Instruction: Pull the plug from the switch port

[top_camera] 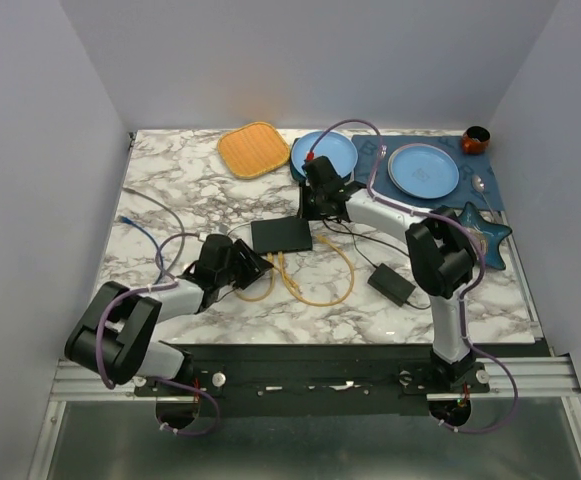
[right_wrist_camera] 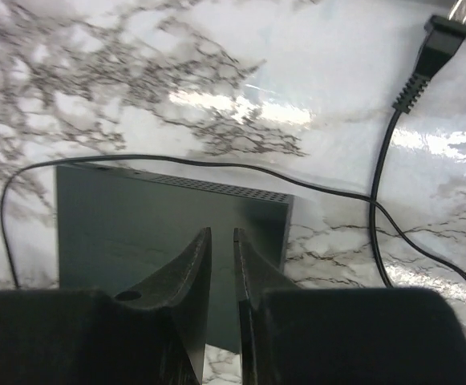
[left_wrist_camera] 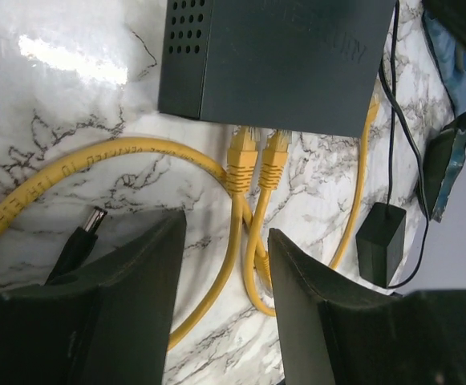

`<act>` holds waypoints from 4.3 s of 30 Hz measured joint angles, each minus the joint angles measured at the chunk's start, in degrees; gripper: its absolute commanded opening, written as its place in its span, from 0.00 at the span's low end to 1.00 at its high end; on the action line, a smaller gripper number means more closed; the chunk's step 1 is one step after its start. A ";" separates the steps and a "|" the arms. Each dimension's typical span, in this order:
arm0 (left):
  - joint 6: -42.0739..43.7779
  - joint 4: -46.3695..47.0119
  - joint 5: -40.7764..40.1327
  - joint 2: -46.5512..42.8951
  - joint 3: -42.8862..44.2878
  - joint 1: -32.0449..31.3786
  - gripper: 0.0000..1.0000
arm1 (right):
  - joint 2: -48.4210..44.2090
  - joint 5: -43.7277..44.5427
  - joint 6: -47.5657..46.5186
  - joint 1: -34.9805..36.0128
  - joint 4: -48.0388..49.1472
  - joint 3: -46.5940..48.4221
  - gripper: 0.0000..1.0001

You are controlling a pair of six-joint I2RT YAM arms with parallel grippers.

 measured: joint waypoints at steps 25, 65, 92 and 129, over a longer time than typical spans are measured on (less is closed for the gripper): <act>0.22 -0.70 2.32 19.30 18.32 0.52 0.58 | -8.33 -2.56 1.16 -0.09 0.87 -13.49 0.24; 4.76 -19.76 -4.31 -12.70 -0.24 1.20 0.52 | -16.63 -8.07 4.33 9.11 11.28 -33.66 0.28; 5.05 -29.05 -6.25 -22.51 -0.31 1.27 0.51 | -31.26 3.89 4.98 11.17 3.08 -42.47 0.01; 5.40 -25.07 -6.47 -7.91 5.60 2.45 0.51 | -46.75 12.37 6.34 16.00 -24.81 -37.29 0.51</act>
